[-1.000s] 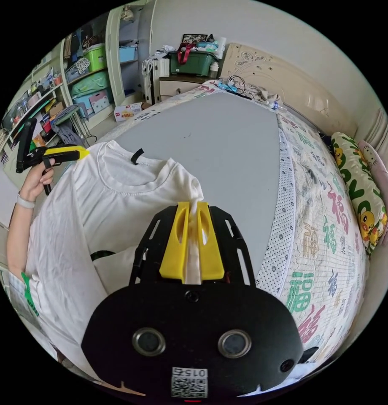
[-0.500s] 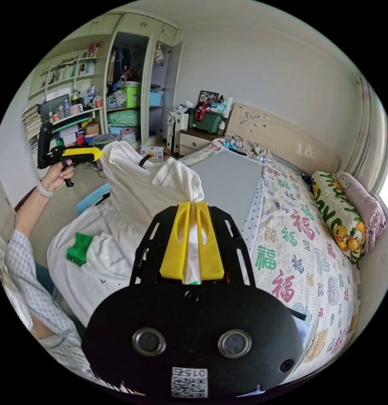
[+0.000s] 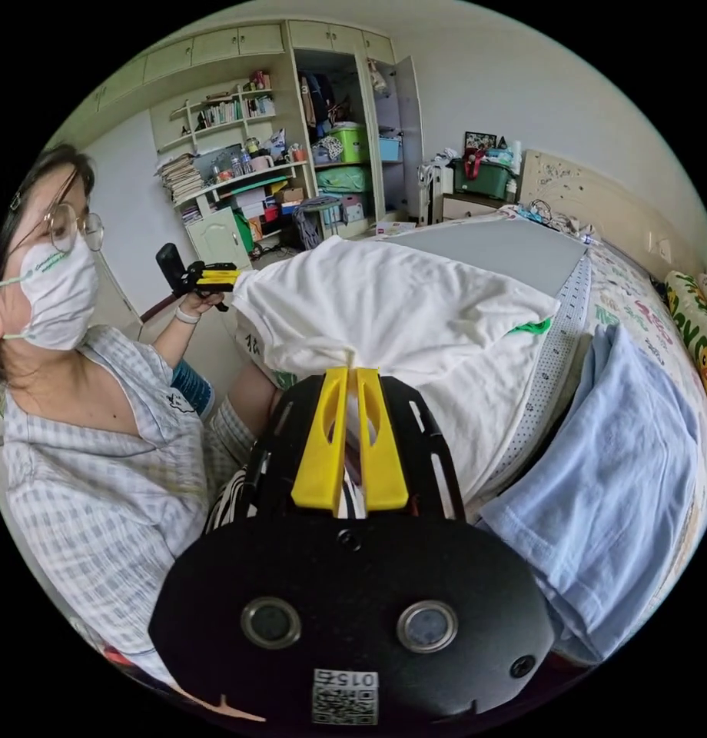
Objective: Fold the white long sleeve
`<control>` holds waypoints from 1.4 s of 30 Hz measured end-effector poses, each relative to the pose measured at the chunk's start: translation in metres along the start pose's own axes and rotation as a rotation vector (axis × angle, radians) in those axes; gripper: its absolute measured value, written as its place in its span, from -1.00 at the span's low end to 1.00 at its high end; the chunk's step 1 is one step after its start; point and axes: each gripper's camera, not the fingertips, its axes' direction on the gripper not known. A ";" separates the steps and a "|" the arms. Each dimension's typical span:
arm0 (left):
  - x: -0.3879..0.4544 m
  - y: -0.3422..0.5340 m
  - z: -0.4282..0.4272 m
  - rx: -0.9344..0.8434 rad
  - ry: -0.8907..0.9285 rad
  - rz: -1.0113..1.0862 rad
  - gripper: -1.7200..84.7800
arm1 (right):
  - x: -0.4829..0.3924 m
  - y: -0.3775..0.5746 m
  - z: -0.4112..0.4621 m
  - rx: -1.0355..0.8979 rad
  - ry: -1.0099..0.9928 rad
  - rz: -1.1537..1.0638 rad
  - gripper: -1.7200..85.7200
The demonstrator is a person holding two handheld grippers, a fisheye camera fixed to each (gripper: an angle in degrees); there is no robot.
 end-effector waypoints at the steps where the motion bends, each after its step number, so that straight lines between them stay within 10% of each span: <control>1: 0.001 0.004 -0.003 -0.028 -0.014 0.008 -0.96 | 0.000 0.006 -0.001 -0.029 0.020 -0.003 -0.95; 12: -0.127 0.078 -0.069 0.154 -0.170 -0.448 -0.93 | 0.092 0.007 -0.060 0.161 0.059 0.245 -0.85; 24: -0.371 0.181 0.141 -0.172 0.068 -0.955 -0.69 | 0.270 -0.066 0.019 0.148 -0.004 0.625 -0.60; 42: -0.399 0.274 0.200 -0.076 0.056 -0.903 -0.95 | 0.308 -0.118 0.067 0.170 0.184 0.676 -0.97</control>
